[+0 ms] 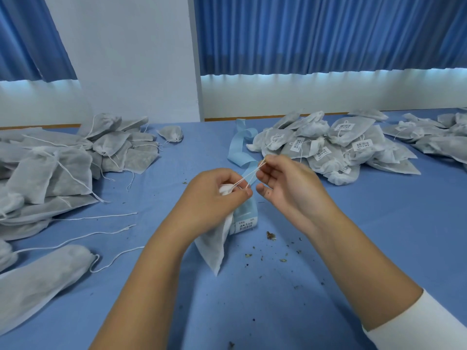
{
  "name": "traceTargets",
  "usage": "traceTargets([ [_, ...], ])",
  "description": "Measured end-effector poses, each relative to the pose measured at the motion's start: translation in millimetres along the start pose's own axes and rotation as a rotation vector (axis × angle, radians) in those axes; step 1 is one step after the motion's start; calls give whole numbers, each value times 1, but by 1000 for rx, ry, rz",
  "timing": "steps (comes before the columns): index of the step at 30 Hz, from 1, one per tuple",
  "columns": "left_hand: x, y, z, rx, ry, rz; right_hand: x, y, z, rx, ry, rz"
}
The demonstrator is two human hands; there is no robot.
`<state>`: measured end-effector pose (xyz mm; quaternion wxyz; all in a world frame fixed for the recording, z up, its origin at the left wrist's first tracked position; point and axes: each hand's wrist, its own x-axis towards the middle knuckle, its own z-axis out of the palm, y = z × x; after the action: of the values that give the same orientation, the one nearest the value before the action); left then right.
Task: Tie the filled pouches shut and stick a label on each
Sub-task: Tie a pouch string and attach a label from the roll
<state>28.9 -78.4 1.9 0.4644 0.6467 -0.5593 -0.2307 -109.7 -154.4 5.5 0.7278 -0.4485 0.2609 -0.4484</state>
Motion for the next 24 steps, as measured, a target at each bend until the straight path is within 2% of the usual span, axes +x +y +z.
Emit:
traceTargets([
  [6, 1, 0, 0, -10, 26, -23, 0, 1, -2, -21, 2, -20],
  [10, 2, 1, 0, 3, 5, -54, 0, 1, -3, -389, 46, -192],
  [12, 3, 0, 2, 5, 16, -39, 1, 2, -3, -468, 97, -248],
  [15, 3, 0, 6, -56, 46, -40, 2, 2, -4, -445, 141, -258],
  [20, 6, 0, -10, -345, 44, -229, 0, -2, -2, -261, 89, -291],
  [24, 5, -8, -21, -195, 139, -185, -8, -6, 4, -324, -32, -449],
])
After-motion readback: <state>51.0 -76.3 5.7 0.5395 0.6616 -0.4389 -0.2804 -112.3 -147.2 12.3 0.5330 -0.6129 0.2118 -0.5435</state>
